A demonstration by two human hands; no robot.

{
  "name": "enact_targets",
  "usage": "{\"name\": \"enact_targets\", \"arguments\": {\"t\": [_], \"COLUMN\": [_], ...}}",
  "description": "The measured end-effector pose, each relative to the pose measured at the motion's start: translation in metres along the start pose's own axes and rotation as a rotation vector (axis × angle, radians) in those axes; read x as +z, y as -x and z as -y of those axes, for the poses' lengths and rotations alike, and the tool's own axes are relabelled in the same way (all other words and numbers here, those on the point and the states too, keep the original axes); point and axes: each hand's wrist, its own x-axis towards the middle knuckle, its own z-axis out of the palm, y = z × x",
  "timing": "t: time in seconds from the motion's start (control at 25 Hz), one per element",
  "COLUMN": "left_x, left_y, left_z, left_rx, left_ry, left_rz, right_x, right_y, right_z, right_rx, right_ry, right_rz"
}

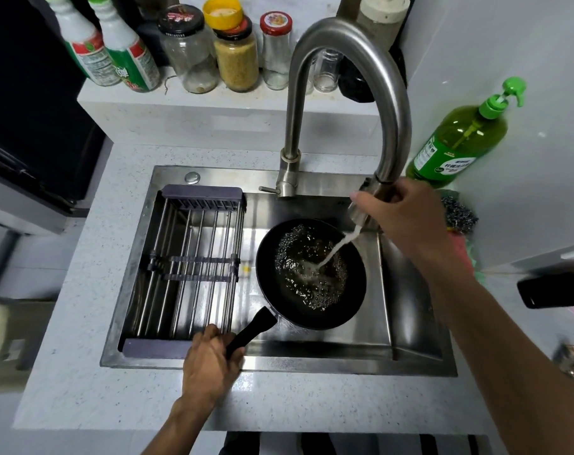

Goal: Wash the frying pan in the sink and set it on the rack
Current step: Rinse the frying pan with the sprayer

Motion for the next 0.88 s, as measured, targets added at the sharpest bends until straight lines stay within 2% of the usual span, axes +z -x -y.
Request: {"name": "enact_targets", "arguments": {"t": [0.12,0.2,0.24,0.32,0.44,0.52,0.6,0.68,0.76,0.88], "left_x": [0.0,0.002,0.005,0.016,0.034,0.051,0.069,0.072,0.068,0.058], "left_y": [0.0,-0.001,-0.003,-0.011,-0.035,-0.054,-0.069,-0.074,-0.073,-0.068], "left_z": [-0.001,-0.007,-0.012,-0.025,-0.05,-0.056,-0.052,-0.047,-0.045,-0.059], "left_rx": [0.035,0.075,0.1,0.17,0.178,0.052,-0.033,-0.047,-0.038,-0.057], "left_ry": [-0.164,-0.356,-0.416,-0.465,-0.427,-0.336,-0.314,-0.309,-0.29,-0.243], "left_rz": [0.031,0.044,0.052,0.086,0.148,0.179,0.169,0.147,0.105,0.078], "right_x": [-0.015,-0.01,-0.002,0.025,0.079,0.116,0.149,0.157,0.147,0.111], "right_y": [0.014,0.038,0.05,0.073,0.088,0.088,0.082,0.08,0.08,0.073], "right_z": [-0.003,-0.028,-0.049,-0.097,-0.17,-0.202,-0.228,-0.231,-0.23,-0.219], "right_rx": [-0.063,-0.006,0.084,0.395,0.914,1.089,1.092,1.073,1.031,0.953], "right_ry": [-0.176,-0.402,-0.48,-0.476,-0.373,-0.401,-0.491,-0.535,-0.503,-0.566], "right_rz": [-0.007,-0.032,-0.057,-0.014,0.27,0.428,0.473,0.394,0.27,0.2]}}
